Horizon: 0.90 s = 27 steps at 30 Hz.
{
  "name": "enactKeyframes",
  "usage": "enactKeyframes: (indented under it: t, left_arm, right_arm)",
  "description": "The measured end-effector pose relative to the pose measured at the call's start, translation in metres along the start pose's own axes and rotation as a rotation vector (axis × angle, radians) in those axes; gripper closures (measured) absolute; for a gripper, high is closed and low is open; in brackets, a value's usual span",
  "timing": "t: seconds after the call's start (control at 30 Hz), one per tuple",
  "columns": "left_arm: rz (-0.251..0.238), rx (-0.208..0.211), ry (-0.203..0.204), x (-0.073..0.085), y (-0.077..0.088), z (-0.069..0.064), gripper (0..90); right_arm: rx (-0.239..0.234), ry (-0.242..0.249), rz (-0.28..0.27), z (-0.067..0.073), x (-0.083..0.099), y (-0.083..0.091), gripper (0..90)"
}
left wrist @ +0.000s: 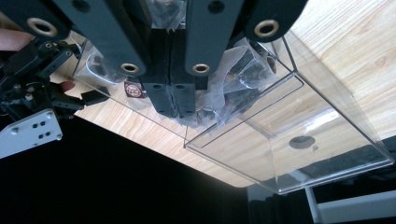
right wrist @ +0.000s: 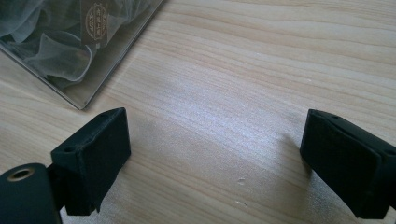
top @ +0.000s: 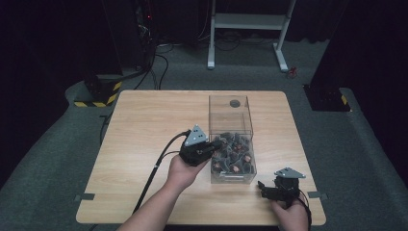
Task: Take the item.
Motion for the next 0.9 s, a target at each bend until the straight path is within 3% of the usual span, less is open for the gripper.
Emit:
enactKeyframes:
  t: [0.43,0.9]
  left_arm:
    - [-0.039,0.008,0.012,-0.008,0.007,0.002,89.2]
    - [-0.05,0.01,0.01,-0.009,0.013,0.006,89.2]
  right_arm:
    - [0.0,0.0,0.0,0.0,0.0,0.0,8.3]
    - [0.001,0.0,0.0,0.0,0.0,0.0,8.3]
Point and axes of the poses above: each handheld gripper's, and its own axes: y roughly backward along the jaws, x roughly out of its underside, z roughly to its left, the point moved 4 cm from there along -y, roughly forward along the jaws
